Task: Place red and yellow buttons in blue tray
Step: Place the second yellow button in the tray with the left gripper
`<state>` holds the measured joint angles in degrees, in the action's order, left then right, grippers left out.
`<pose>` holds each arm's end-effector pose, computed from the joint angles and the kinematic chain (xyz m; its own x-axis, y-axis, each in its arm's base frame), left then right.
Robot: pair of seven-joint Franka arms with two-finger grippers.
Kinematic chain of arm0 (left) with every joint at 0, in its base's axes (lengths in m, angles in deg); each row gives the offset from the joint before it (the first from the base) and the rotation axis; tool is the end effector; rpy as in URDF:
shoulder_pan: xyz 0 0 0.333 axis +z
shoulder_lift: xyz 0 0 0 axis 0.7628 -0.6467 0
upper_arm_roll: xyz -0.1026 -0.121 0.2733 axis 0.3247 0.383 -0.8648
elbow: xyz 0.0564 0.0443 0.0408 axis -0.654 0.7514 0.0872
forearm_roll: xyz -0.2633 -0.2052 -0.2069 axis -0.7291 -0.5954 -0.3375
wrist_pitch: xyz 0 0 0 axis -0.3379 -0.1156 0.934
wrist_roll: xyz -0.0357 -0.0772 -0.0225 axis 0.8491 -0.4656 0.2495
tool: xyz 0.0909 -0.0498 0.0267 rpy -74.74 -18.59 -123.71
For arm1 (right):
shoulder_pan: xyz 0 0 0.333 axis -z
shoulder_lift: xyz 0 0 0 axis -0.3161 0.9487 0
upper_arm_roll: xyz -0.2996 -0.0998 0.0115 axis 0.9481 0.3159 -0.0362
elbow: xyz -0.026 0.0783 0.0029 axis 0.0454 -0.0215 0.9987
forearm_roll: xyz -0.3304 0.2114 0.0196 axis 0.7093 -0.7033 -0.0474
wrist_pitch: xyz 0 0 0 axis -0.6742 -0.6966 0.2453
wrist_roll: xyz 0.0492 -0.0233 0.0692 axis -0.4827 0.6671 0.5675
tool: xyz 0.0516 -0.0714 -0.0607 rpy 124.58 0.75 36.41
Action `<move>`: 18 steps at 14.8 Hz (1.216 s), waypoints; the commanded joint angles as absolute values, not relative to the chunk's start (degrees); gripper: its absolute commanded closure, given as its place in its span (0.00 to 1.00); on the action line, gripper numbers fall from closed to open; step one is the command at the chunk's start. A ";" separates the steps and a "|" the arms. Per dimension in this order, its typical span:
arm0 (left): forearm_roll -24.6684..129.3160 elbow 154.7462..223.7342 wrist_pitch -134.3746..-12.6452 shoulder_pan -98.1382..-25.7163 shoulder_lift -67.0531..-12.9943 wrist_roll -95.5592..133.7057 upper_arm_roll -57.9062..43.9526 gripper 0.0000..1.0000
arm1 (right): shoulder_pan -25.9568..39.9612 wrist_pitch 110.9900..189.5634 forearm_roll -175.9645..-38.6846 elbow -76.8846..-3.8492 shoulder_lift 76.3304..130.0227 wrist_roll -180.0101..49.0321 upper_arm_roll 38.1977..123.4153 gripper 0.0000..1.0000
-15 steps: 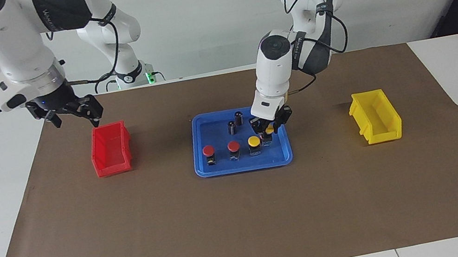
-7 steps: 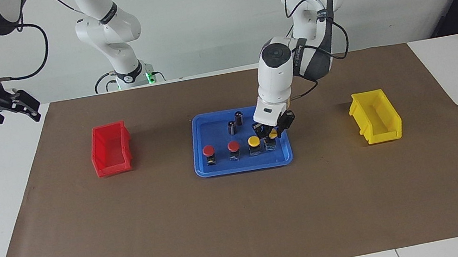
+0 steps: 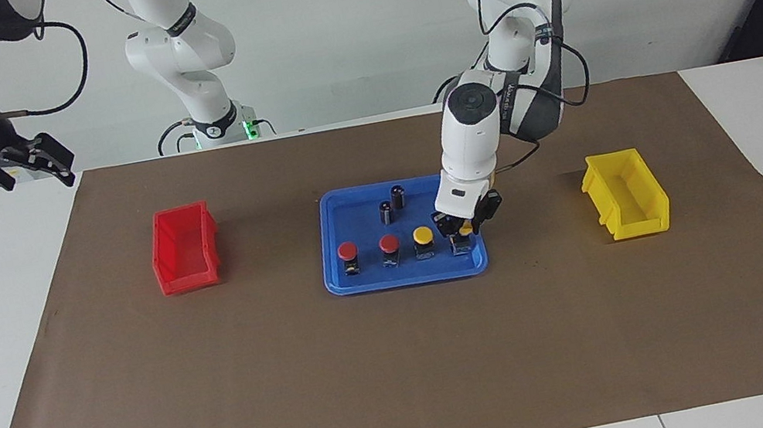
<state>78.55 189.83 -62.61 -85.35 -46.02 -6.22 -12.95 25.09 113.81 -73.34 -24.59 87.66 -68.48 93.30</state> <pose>0.5187 -0.3342 0.3534 0.9910 0.1274 0.0413 0.1276 -0.9918 -0.0016 0.5229 -0.1182 0.6326 0.9845 -0.1275 -0.1205 -0.1224 -0.9913 0.0482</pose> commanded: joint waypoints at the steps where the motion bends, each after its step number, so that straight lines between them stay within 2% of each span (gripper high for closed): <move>1: 79.83 190.78 -63.98 -84.78 -45.61 -5.74 -12.90 0.42 | 24.58 115.56 -73.83 -26.18 87.65 -68.30 93.81 0.00; 3: 79.83 190.61 -63.63 -84.87 -45.61 -5.83 -12.99 0.31 | 24.49 115.65 -73.83 -26.18 87.66 -68.39 93.72 0.00; 8: 79.83 189.99 -60.03 -84.78 -43.33 -5.56 -13.08 0.20 | 24.32 115.65 -73.83 -26.26 87.48 -68.48 93.10 0.00; 10: 79.83 189.99 -56.78 -84.43 -40.88 -4.95 -13.08 0.04 | 24.40 115.65 -73.83 -26.26 87.48 -68.48 93.10 0.00; 11: 79.83 189.99 -55.11 -84.34 -39.21 -3.12 -13.08 0.00 | 24.49 115.73 -73.83 -26.26 87.48 -68.48 93.10 0.00; 18: 79.31 186.39 -41.05 -77.40 -30.42 15.31 -13.34 0.00 | 24.49 115.82 -73.83 -26.35 87.40 -68.48 93.10 0.00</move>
<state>78.64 186.76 -44.52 -79.50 -33.11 8.88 -13.36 24.50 114.61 -73.34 -25.31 88.11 -68.48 93.02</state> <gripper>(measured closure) 0.000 0.000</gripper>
